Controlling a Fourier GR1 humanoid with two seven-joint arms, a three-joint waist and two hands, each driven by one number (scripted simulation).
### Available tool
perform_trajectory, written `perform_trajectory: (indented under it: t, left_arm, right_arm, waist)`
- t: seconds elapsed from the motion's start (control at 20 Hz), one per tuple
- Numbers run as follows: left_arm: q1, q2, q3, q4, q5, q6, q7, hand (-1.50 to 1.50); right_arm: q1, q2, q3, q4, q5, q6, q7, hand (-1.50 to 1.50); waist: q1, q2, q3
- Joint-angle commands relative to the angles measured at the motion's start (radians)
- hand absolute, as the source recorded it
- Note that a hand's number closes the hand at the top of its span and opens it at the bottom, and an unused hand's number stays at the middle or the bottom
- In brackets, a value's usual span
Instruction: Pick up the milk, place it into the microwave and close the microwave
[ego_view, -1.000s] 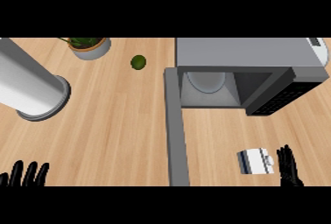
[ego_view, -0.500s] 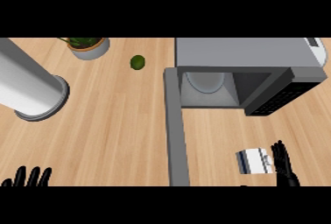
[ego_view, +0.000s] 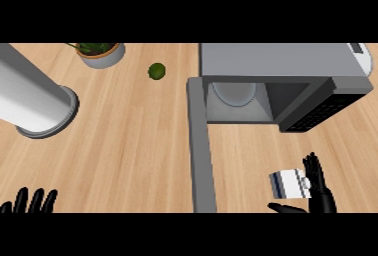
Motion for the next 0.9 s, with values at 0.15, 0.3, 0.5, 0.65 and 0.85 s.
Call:
perform_trajectory:
  t: [0.15,0.3,0.5,0.65,0.85]
  left_arm:
    - [0.057,0.001,-0.020,-0.037,-0.005,-0.022,-0.013,-1.50]
    - [0.065,-0.014,-0.045,-0.062,-0.024,-0.004,0.001,-1.50]
    - [0.094,0.011,0.009,0.011,0.015,-0.064,-0.088,-1.50]
    - [0.034,-0.012,-0.008,0.057,-0.024,-0.042,-0.085,-1.50]
    - [0.012,0.011,0.013,-0.020,0.013,-0.017,0.019,-1.50]
  right_arm:
    - [-0.056,0.083,-0.035,0.021,0.001,-0.179,-0.052,1.50]
    - [-0.092,0.029,-0.034,0.080,0.053,-0.216,-0.089,1.50]
    - [-0.150,0.027,-0.079,0.104,0.026,-0.260,-0.082,1.50]
    - [-0.168,0.020,-0.096,0.174,0.012,-0.213,-0.158,1.50]
    - [-0.195,0.030,-0.092,0.116,-0.015,-0.149,-0.145,1.50]
  waist:
    - [0.006,0.001,0.011]
    - [0.009,0.003,0.012]
    - [0.011,0.002,0.011]
    - [0.008,0.003,0.012]
    - [0.002,0.003,0.011]
